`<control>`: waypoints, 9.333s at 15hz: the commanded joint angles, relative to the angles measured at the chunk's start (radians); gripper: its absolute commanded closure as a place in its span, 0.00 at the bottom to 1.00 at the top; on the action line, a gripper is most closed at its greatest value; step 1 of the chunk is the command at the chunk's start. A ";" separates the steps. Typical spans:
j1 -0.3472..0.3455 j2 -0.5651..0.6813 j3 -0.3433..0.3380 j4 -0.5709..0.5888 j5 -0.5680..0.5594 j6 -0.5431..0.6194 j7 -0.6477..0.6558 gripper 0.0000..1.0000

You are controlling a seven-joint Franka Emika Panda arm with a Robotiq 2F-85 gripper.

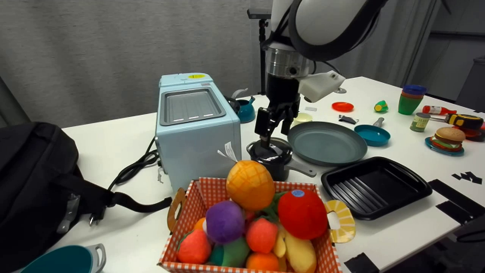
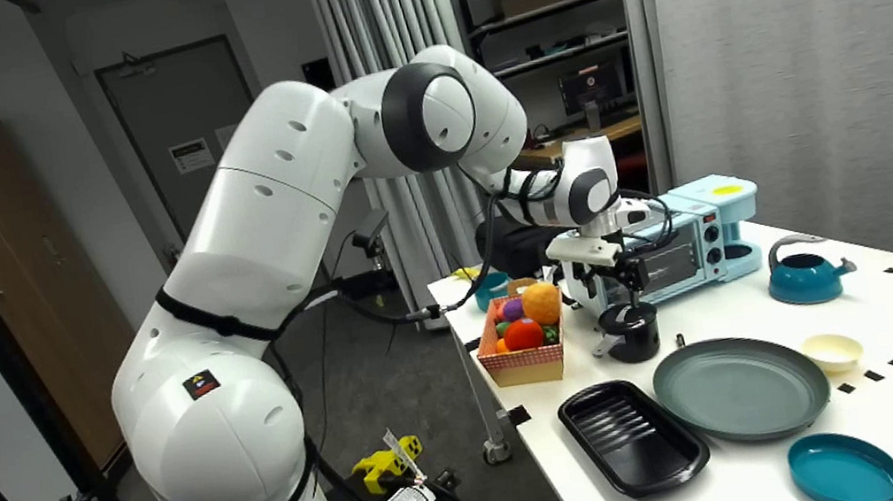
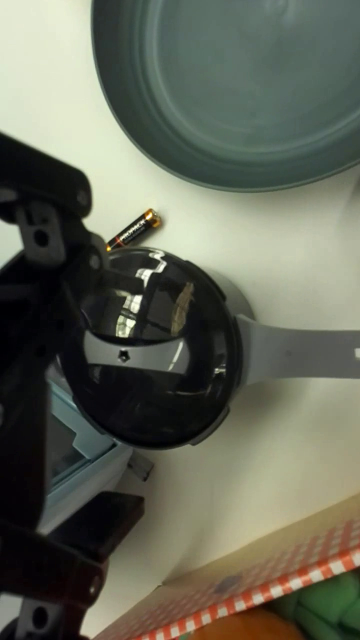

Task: Move the black lid from the small pot to the pan

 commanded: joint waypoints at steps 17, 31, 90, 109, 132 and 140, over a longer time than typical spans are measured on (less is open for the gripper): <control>0.048 0.170 -0.058 0.219 -0.048 -0.021 0.054 0.87; 0.029 0.136 -0.073 0.303 -0.023 -0.092 0.164 0.96; -0.391 -0.191 -0.195 -0.398 0.044 0.298 -0.037 0.96; -0.370 -0.067 -0.222 -0.444 0.006 0.438 -0.043 0.96; -0.280 -0.061 -0.244 -0.412 0.029 0.484 0.053 0.96; -0.278 -0.044 -0.280 -0.350 0.012 0.409 0.060 0.35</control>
